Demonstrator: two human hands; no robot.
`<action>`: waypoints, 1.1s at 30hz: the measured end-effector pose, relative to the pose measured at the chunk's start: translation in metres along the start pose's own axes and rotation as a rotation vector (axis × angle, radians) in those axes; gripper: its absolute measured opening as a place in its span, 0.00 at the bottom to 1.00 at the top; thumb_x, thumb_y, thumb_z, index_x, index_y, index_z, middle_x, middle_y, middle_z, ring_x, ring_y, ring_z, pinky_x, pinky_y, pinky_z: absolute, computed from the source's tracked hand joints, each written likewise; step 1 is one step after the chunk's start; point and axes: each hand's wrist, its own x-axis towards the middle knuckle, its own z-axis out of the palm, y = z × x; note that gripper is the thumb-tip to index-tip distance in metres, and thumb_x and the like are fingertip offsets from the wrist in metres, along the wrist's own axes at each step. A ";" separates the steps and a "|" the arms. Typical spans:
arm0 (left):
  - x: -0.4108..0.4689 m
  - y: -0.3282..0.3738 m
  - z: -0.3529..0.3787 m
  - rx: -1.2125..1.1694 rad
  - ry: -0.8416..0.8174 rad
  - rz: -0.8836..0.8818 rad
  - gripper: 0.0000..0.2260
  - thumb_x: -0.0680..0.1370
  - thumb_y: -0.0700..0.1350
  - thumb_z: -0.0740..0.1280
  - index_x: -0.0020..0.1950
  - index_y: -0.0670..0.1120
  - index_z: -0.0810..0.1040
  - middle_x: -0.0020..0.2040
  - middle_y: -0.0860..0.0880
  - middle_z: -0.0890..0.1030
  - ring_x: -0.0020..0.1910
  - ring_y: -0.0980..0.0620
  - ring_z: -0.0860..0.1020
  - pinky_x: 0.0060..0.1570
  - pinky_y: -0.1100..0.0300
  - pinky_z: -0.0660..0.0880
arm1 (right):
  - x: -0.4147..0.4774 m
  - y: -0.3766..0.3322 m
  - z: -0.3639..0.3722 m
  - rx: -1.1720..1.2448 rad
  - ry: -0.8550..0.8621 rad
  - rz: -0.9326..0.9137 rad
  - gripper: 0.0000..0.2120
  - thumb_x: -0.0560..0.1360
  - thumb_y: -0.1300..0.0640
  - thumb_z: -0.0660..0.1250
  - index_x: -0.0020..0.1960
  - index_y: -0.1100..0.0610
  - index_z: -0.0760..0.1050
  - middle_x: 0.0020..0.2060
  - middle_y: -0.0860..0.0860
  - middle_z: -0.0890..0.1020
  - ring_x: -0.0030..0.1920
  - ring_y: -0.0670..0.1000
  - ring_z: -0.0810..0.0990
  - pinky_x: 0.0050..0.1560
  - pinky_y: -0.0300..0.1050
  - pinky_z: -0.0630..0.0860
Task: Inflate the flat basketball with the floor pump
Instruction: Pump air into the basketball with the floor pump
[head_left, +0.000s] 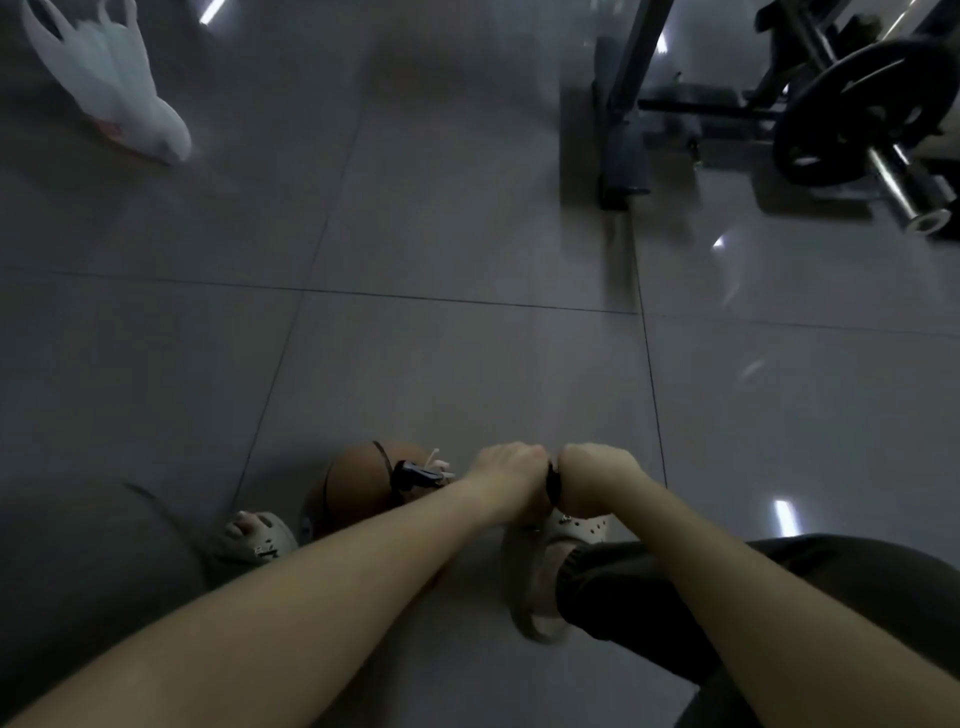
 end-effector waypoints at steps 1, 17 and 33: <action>0.005 -0.003 0.007 0.004 -0.006 0.004 0.11 0.78 0.49 0.70 0.57 0.45 0.78 0.56 0.43 0.81 0.56 0.41 0.81 0.46 0.53 0.71 | 0.006 0.000 0.005 -0.007 -0.001 0.012 0.04 0.76 0.54 0.67 0.45 0.54 0.75 0.39 0.50 0.78 0.45 0.53 0.82 0.52 0.49 0.81; -0.051 0.028 -0.145 -0.089 -0.051 0.134 0.03 0.76 0.44 0.72 0.46 0.46 0.81 0.40 0.47 0.82 0.35 0.49 0.78 0.33 0.57 0.73 | -0.088 0.015 -0.122 0.176 -0.081 -0.060 0.08 0.74 0.60 0.72 0.52 0.59 0.79 0.37 0.53 0.77 0.34 0.50 0.73 0.36 0.43 0.75; -0.005 -0.006 -0.022 -0.001 -0.110 0.065 0.07 0.76 0.46 0.70 0.40 0.49 0.74 0.38 0.49 0.77 0.41 0.45 0.79 0.37 0.54 0.71 | -0.012 -0.001 -0.008 0.116 -0.093 0.020 0.08 0.76 0.55 0.69 0.51 0.59 0.75 0.40 0.52 0.78 0.44 0.54 0.81 0.47 0.47 0.81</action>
